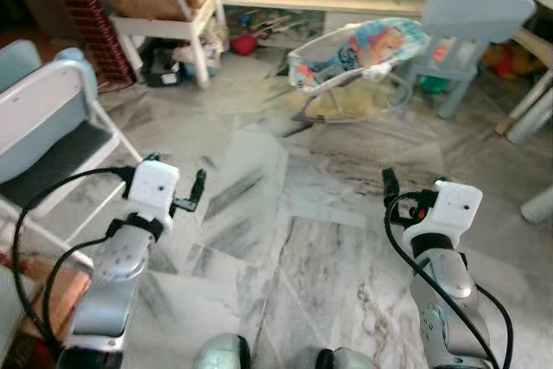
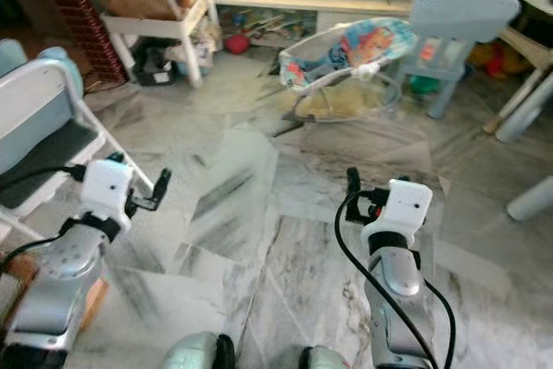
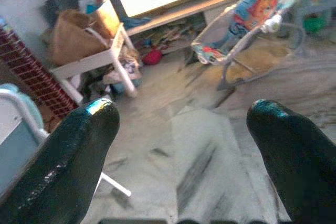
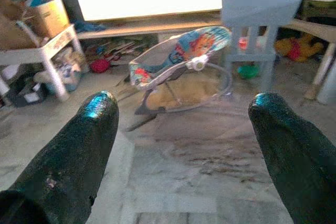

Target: Restocking fridge

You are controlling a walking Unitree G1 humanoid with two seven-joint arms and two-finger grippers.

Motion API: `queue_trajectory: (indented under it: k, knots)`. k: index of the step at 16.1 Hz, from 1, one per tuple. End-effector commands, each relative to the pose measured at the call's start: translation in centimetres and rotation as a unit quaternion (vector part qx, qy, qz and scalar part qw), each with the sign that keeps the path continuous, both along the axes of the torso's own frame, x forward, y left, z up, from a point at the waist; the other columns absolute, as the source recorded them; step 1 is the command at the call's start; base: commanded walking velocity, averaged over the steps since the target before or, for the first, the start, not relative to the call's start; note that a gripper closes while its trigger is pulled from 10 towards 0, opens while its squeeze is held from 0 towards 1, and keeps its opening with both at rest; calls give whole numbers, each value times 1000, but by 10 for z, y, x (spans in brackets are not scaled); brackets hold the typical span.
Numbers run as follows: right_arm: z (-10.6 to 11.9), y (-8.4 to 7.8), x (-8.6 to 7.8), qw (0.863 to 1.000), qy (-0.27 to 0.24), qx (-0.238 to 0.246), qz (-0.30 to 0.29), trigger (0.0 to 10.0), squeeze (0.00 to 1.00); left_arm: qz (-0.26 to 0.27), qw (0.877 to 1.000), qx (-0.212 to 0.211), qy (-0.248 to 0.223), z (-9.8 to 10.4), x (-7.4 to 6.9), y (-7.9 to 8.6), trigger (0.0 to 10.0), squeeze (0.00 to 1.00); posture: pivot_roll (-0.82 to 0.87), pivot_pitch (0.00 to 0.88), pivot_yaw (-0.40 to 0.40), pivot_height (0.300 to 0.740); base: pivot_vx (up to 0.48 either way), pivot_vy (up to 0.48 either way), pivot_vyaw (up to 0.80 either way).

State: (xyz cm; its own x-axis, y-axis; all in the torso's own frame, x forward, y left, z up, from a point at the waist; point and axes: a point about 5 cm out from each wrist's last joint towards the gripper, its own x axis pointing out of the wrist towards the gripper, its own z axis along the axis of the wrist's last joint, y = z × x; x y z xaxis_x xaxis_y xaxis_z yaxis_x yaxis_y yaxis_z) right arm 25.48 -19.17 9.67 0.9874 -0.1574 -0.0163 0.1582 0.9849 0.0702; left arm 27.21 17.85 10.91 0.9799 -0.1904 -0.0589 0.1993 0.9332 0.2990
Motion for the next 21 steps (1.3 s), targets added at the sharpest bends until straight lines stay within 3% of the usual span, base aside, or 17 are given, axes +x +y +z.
queue_trajectory:
  k: [1,3,5,8,9,10,11,13,17,21]
  knots:
    - [6,2,0,1000,-15,-4,-1,10000,0,6,1000,13,2,-3,4,4,10000,0,48,83,88,740,0,0,0]
    - [4,2,-5,1000,-10,-20,10,10000,0,44,999,-6,14,-10,0,11,10000,0,51,75,52,740,0,0,294]
    - [1,2,-12,999,6,-37,34,10000,0,75,997,5,36,-26,-24,21,10000,0,73,104,11,740,0,0,800]
    - [-12,5,-16,998,32,-22,42,10000,0,104,993,2,54,-39,-45,28,10000,0,75,87,-27,740,0,0,800]
    - [-8,8,-14,998,29,-15,46,10000,0,100,993,-22,63,-40,-48,25,10000,0,82,87,-40,740,0,0,800]
    - [-3,13,-4,999,18,2,51,10000,0,100,993,-19,53,-40,-45,23,10000,0,86,92,-41,740,0,0,800]
    - [3,18,7,998,3,-15,61,10000,0,111,993,-17,42,-37,-37,23,10000,0,92,88,-39,740,0,0,800]
    - [11,18,13,999,-11,-5,53,10000,0,101,994,-14,31,-29,-33,20,10000,0,104,91,-30,740,0,0,800]
    - [-9,7,-10,998,32,-5,46,10000,0,121,991,-14,61,-39,-50,30,10000,0,102,128,-38,740,0,0,800]
    - [-8,6,-14,999,27,8,40,10000,0,115,991,-22,63,-39,-52,24,10000,0,103,138,-38,740,0,0,600]
